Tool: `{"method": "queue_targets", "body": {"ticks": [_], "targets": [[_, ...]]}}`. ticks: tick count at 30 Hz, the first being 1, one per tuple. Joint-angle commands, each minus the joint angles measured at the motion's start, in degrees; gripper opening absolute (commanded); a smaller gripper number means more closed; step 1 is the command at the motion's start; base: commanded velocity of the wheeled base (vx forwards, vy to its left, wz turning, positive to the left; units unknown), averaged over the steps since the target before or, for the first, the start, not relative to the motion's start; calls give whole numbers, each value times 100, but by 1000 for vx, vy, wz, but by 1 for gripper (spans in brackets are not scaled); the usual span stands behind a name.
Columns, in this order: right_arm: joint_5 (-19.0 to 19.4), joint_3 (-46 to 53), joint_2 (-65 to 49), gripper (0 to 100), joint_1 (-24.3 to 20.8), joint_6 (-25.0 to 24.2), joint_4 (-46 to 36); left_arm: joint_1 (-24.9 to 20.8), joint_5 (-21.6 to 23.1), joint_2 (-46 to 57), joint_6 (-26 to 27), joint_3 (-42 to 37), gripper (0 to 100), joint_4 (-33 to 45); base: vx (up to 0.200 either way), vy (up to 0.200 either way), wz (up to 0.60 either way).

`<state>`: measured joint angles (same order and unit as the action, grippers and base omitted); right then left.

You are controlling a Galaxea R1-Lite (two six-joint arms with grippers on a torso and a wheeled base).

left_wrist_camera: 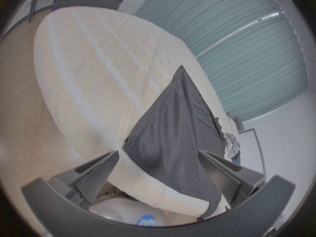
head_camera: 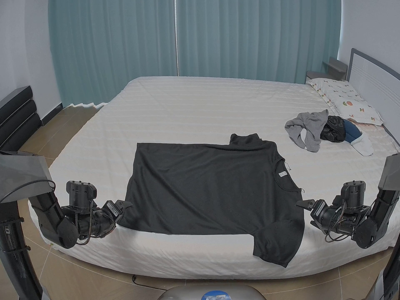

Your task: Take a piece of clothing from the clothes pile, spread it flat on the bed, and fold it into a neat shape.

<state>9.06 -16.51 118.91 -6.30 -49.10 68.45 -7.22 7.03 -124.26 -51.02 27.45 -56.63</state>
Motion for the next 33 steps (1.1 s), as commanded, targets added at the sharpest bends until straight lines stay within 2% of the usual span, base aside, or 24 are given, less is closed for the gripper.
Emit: {"method": "queue_targets", "body": {"ticks": [1, 7, 8, 15, 19, 23, 27, 33], "targets": [[8, -2, 71, 100, 6, -3, 2, -140, -106, -397, 110, 164, 100, -15, 0, 0, 0], [8, 7, 98, 100, 24, 6, 37, -166, -141, -547, 180, 471, 100, 20, 0, 0, 0], [8, 7, 98, 100, 24, -3, 28, -166, -141, -547, 206, 480, 0, 20, 0, 0, 0], [35, 156, 115, 100, 50, 129, 28, -157, -150, -494, 408, 348, 0, 248, 0, 0, 0], [158, 315, 168, 100, 50, 498, 28, -17, -176, -476, 452, 225, 0, 275, 0, 0, 0], [342, 464, 361, 100, 50, 841, 28, 1, -194, -424, 725, -38, 0, 266, 0, 0, 0], [369, 499, 616, 100, 59, 1149, 72, 1, -325, -257, 865, -214, 0, 275, 0, 0, 0], [509, 534, 1082, 100, 59, 1193, 766, 10, -510, -125, 1129, -381, 0, 292, 0, 0, 0]]}}
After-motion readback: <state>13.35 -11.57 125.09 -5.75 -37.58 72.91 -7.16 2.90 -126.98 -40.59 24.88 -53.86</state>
